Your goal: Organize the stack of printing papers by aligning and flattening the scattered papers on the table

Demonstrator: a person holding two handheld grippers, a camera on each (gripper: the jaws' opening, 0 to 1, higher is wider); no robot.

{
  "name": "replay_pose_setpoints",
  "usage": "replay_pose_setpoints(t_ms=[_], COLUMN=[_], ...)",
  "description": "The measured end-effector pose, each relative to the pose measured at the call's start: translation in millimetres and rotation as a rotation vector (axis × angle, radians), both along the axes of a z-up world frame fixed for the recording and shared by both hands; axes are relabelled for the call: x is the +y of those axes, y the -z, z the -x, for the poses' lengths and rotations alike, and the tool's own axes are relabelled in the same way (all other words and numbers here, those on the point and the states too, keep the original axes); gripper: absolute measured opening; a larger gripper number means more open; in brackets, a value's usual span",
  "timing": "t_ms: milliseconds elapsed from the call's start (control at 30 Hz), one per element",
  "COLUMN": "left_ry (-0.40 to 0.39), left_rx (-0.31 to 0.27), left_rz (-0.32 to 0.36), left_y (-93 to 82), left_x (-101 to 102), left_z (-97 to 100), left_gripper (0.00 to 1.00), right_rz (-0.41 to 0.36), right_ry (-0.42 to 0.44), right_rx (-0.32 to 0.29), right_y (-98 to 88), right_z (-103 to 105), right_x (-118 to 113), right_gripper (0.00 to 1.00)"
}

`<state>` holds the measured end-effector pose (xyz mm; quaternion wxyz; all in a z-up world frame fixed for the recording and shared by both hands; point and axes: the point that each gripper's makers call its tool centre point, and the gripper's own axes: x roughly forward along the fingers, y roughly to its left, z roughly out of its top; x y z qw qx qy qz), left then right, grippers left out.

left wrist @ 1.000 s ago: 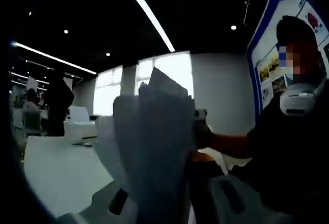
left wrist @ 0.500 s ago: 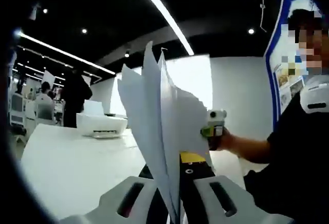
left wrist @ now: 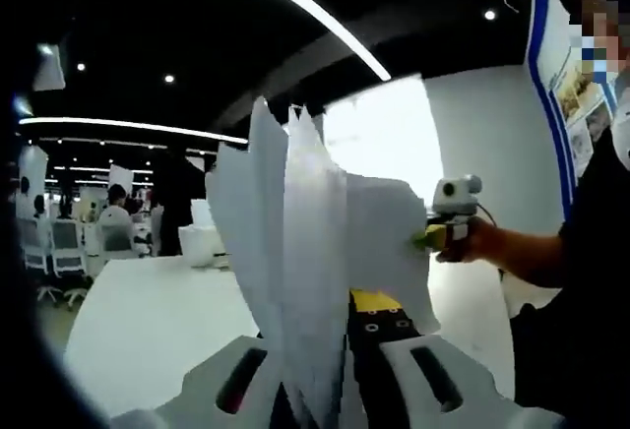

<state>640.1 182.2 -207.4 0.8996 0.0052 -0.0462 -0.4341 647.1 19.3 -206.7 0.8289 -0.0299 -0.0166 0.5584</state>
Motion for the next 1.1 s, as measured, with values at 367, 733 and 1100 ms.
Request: replay_pose_setpoints(t_ms=[367,733,1100], left_ry=[0.034,0.11,0.029], left_rx=[0.073,0.08,0.128], left_rz=[0.058,0.026,0.007], left_y=[4.5,-1.5,18.8], left_x=[-13,-28,-21], left_z=[-16.9,-8.5,-23.0], left_gripper=[0.47,0.06,0.47], right_rz=[-0.003,-0.037,-0.014], right_ry=[-0.017,-0.1,0.024], right_rx=[0.029,0.042,0.133], right_y=[9.2,-12.8,8.4], right_z=[4,13,2], right_x=[-6,2,-9], right_gripper=[0.31,0.0,0.35])
